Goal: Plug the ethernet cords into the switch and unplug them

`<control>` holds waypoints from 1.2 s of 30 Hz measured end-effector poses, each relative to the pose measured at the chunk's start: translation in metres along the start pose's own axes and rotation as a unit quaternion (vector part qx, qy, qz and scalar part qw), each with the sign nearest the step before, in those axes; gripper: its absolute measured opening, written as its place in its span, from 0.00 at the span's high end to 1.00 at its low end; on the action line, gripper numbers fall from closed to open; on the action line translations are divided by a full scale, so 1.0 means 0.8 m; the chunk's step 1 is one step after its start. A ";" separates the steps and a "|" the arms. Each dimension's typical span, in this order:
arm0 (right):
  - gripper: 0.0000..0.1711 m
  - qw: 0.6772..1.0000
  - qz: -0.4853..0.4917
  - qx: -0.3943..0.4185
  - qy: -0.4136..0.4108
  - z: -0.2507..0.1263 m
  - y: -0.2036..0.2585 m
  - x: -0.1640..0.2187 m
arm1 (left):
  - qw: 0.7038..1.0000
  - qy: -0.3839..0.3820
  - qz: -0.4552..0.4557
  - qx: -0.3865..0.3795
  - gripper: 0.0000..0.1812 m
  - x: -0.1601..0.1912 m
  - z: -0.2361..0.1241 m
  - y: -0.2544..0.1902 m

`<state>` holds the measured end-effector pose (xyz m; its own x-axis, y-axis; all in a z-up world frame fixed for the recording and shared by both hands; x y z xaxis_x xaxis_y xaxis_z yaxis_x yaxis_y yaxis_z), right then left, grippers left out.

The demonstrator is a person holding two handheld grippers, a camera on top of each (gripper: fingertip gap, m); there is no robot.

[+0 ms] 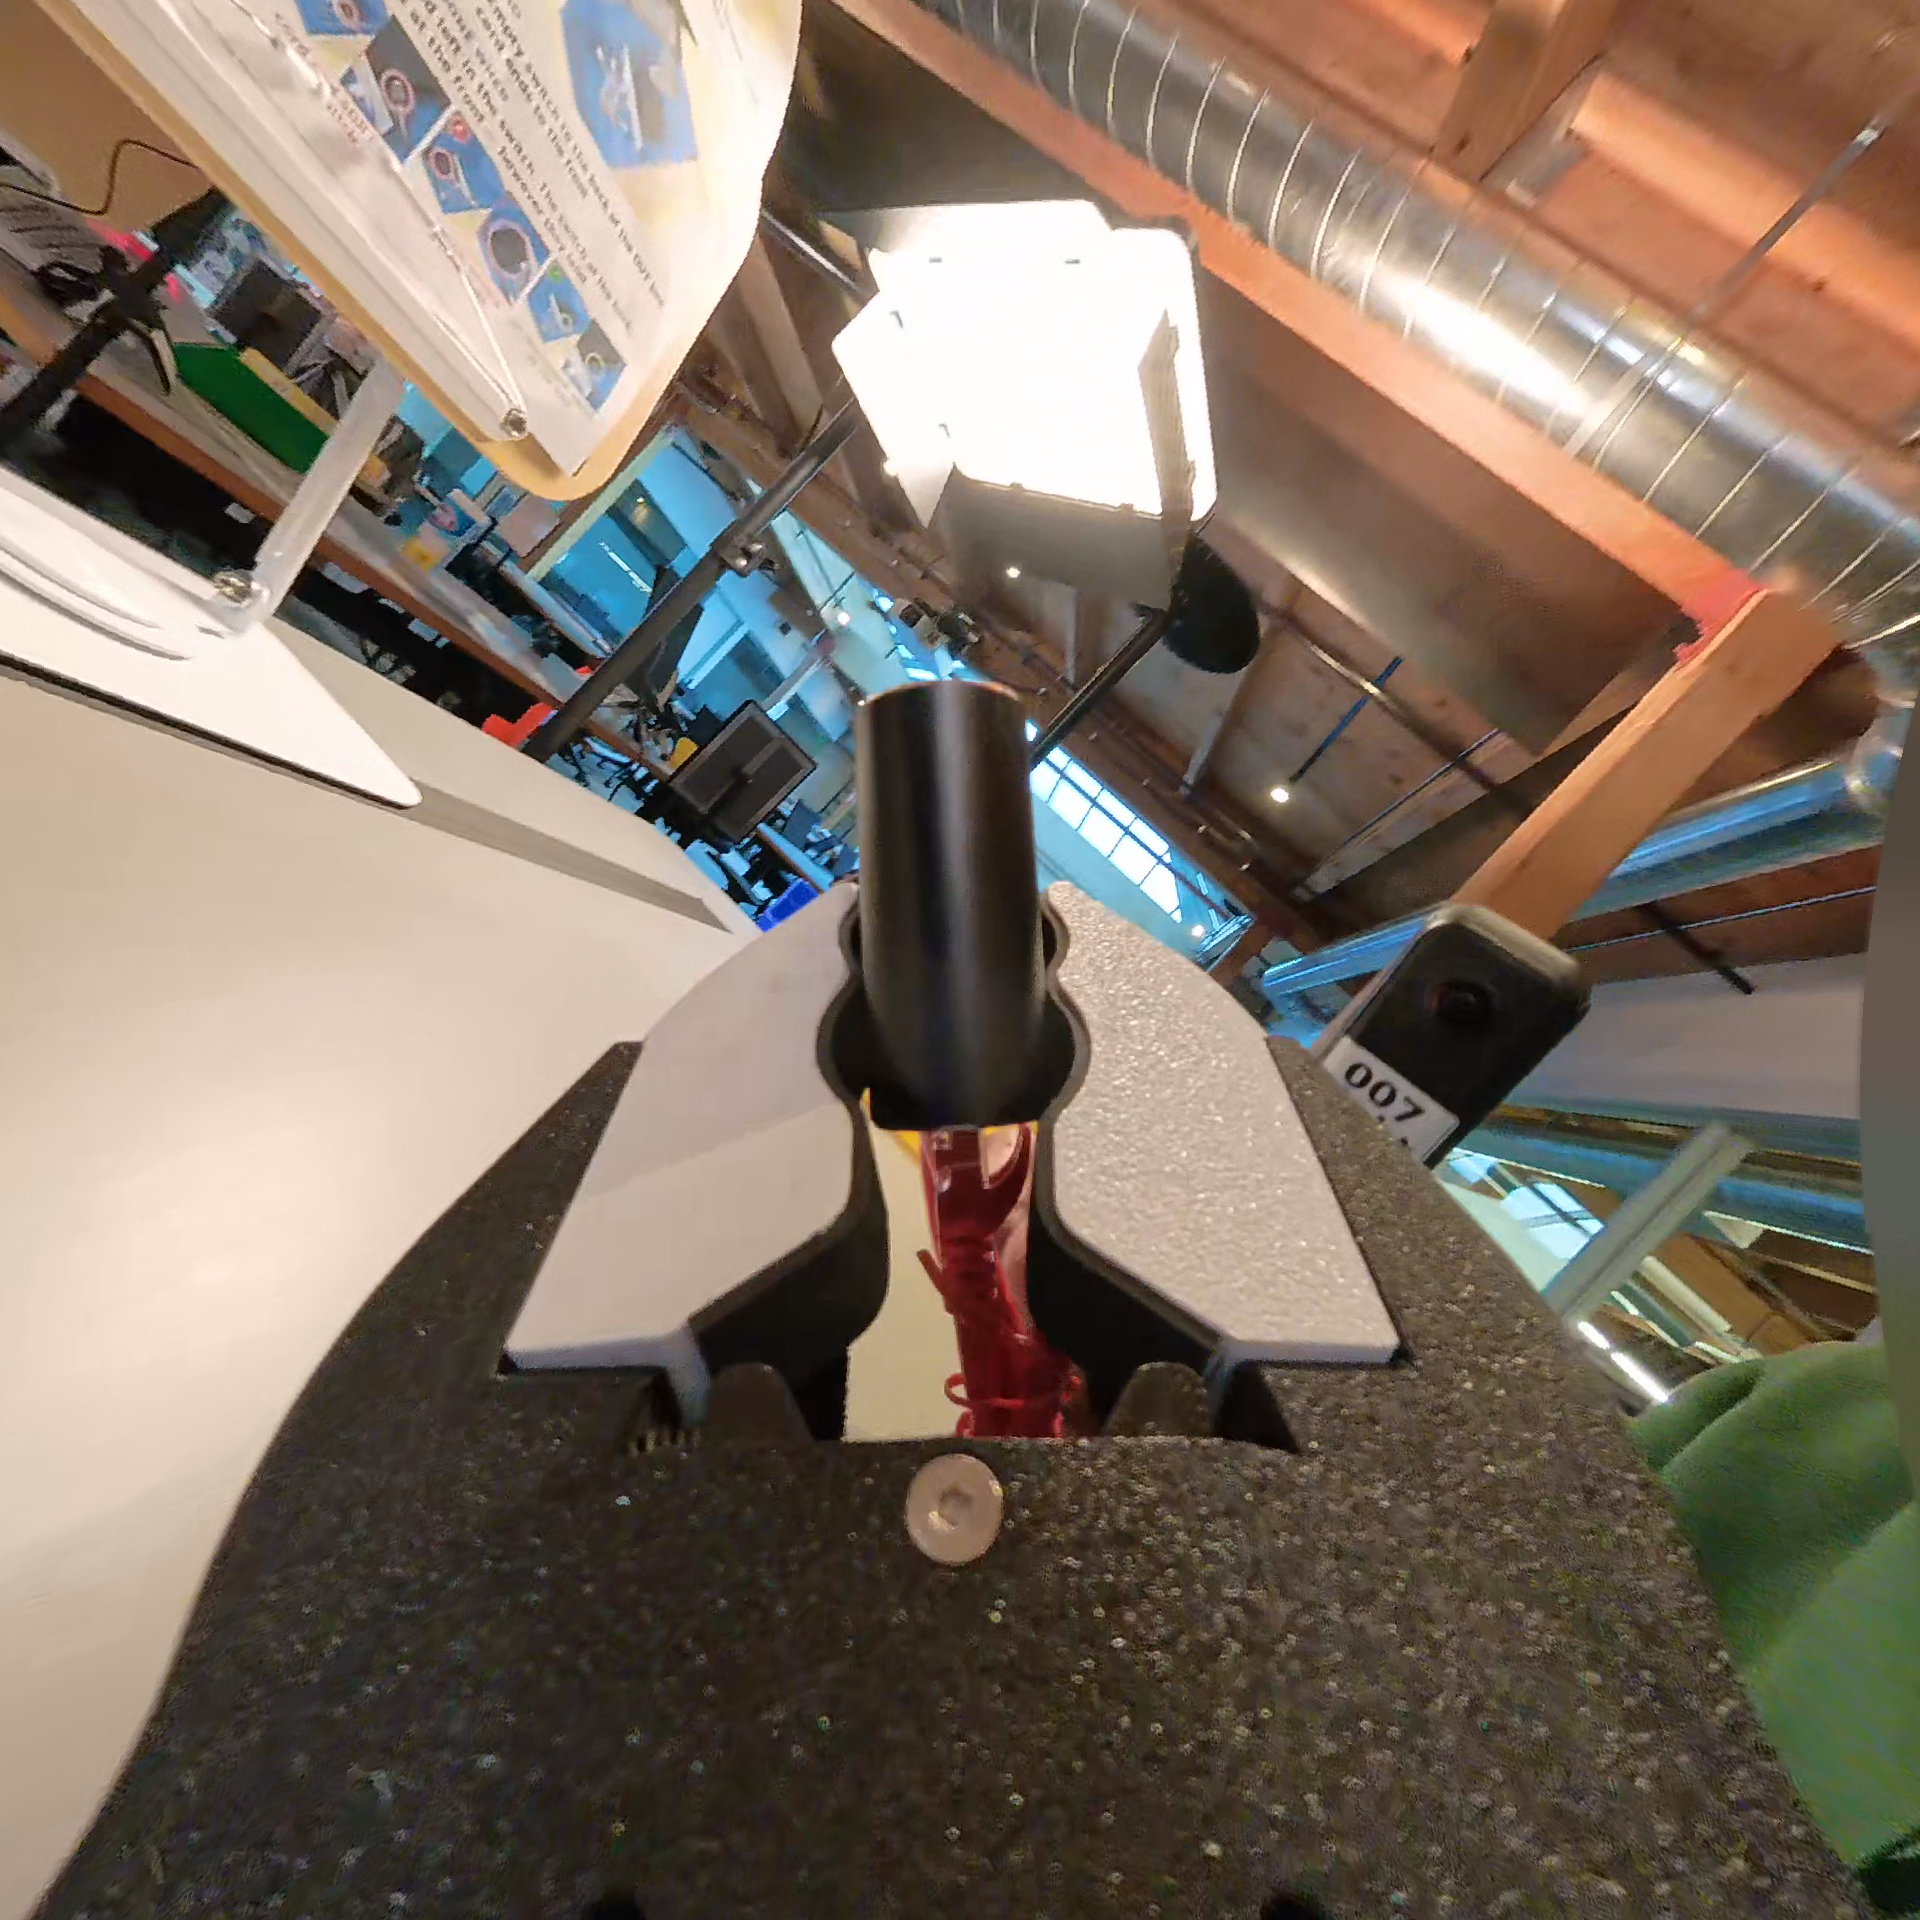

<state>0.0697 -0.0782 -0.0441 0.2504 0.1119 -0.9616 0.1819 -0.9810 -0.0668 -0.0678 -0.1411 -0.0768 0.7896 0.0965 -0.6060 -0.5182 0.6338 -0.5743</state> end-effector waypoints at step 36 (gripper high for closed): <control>0.92 0.975 0.184 -0.077 -0.101 -0.001 -0.006 0.017 | 0.985 -0.100 -0.016 0.141 0.84 0.024 0.013 -0.009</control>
<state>0.0730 -0.0722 -0.0568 0.1355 -0.2915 -0.9469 0.2602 -0.9117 0.3179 -0.0455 -0.1361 -0.0783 0.8674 0.2044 -0.4537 -0.4028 0.8238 -0.3990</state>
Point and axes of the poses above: each gripper's, where its closed fingertips meet, z out along the fingers, x out of its underside, y = z × x across the jaws, the point moved 9 cm from there along -z, back along the fingers, and after that the axes turned 14 degrees about x, right-handed, at the moved point
